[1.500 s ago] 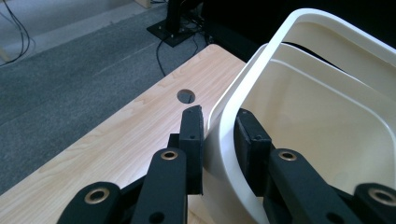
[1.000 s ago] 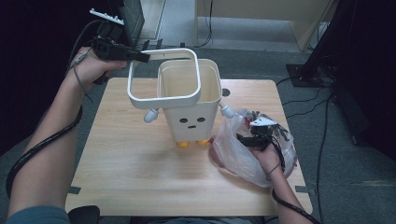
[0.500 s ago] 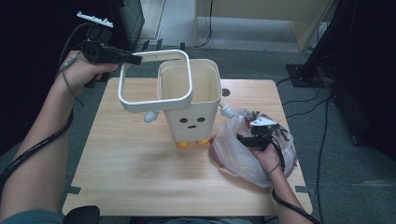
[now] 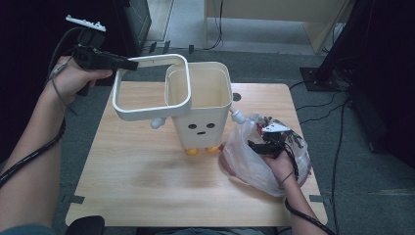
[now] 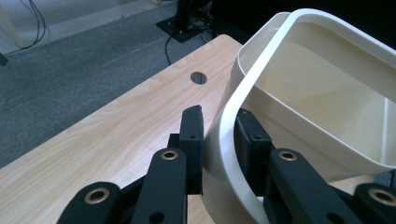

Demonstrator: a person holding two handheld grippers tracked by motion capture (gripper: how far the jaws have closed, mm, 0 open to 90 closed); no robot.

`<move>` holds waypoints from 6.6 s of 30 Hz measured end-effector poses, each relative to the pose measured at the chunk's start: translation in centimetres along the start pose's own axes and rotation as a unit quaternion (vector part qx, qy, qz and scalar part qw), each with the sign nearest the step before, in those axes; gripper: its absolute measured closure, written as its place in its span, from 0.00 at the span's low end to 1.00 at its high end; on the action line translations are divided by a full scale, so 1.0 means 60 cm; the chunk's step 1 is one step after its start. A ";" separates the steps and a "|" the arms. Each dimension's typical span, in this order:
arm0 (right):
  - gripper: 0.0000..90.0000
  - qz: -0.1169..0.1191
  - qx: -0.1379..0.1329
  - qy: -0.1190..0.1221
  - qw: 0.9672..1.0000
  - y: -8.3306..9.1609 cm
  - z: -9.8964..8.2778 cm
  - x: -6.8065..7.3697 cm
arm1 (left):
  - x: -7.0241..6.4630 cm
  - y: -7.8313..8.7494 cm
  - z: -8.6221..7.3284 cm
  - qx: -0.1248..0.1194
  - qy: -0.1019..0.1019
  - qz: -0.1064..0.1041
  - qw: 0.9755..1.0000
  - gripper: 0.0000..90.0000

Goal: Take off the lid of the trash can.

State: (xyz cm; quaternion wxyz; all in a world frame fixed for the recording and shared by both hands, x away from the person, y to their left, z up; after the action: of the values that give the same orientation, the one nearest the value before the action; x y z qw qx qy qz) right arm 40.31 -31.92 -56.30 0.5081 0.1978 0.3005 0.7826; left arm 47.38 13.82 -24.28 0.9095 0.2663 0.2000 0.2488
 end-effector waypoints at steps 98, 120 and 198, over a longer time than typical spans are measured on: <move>0.22 0.000 0.000 -0.001 1.000 0.000 0.000 0.000 | 0.096 0.049 -0.241 0.008 0.041 0.031 0.999 0.83; 0.22 0.000 0.000 -0.001 1.000 0.001 -0.001 0.001 | 0.106 0.038 -0.314 0.018 0.047 0.034 0.998 0.83; 0.31 -0.003 -0.007 -0.004 1.000 0.003 -0.001 -0.001 | 0.126 -0.196 -0.434 0.015 0.053 0.080 0.995 0.81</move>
State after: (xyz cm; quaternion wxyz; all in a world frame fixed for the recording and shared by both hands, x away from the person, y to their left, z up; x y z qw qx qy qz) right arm 40.16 -32.03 -56.20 0.5130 0.1966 0.2936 0.7823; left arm 44.52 19.42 -53.19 0.8707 0.2812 0.2298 0.3318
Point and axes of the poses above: each handheld gripper's, and its own axes: y roughly backward along the jaws, z roughly out of its top, x roughly to its left, the point moved 6 cm from there along -y, roughly forward along the jaws, and after that the axes turned 2 degrees about -z, right-handed, at the moved point
